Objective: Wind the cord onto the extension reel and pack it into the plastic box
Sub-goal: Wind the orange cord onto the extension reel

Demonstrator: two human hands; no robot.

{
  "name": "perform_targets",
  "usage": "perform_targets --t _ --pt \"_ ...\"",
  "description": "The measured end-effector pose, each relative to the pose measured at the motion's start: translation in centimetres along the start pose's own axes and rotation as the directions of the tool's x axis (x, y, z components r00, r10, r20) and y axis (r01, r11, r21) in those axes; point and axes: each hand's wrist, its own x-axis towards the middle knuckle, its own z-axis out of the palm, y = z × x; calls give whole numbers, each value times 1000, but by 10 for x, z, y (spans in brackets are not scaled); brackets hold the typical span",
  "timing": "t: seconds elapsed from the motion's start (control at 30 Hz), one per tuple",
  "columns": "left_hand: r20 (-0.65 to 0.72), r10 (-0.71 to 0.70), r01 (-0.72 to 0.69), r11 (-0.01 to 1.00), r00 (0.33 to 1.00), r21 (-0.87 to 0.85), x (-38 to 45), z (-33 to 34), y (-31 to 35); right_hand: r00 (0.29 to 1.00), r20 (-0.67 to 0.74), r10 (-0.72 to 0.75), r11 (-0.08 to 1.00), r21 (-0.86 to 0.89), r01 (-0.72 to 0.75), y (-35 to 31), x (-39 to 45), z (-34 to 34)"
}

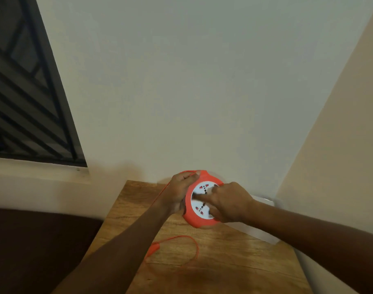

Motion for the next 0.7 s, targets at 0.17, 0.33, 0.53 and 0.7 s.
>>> perform_targets --t 0.17,0.33,0.53,0.7 --pt "-140 147 -158 984 979 -77 5 12 -4 624 219 750 113 887 -447 -41 15 9" --pt "-169 151 -150 989 974 21 4 1 -12 654 481 583 -276 875 -397 -63 14 9" --pt "-153 95 -90 995 984 41 2 -2 -6 893 37 449 750 527 -399 -50 -10 1" --pt "-74 55 -50 997 996 59 4 -6 4 986 105 -128 991 -25 132 -2 -16 -19"
